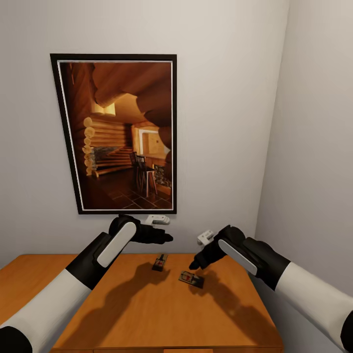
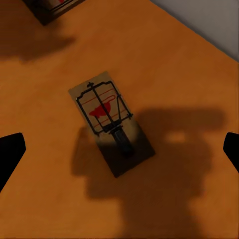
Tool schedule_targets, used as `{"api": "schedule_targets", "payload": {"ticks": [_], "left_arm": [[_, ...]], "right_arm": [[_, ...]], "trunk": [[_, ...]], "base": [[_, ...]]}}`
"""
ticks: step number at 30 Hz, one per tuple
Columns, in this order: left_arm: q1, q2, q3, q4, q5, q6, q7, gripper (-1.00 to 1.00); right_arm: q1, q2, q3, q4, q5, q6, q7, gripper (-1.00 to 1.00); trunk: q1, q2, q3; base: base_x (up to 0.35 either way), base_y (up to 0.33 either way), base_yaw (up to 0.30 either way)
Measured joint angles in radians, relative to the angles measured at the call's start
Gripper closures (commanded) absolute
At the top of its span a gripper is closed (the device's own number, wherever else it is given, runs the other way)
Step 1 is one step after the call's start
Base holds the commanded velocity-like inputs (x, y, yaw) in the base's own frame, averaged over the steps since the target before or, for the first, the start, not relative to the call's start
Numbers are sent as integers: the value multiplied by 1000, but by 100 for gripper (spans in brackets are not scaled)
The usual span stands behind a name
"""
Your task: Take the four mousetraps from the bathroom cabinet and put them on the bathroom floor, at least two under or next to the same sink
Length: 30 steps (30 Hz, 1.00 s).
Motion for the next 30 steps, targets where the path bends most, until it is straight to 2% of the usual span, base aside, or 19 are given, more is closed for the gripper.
{"api": "schedule_targets", "payload": {"ticks": [16,25,30], "left_arm": [[0,0,0,0,0,0,1,-100],[0,0,0,1,0,-1,1,-100],[0,0,-1,1,0,-1,1,-100]], "right_arm": [[0,9,5,110,4,0,14,-100],[0,36,5,148,6,0,15,-100],[-1,68,4,207,7,0,15,-100]], "trunk": [[0,0,0],[0,0,0],[0,0,0]], "base": [[0,0,0],[0,0,0],[0,0,0]]}}
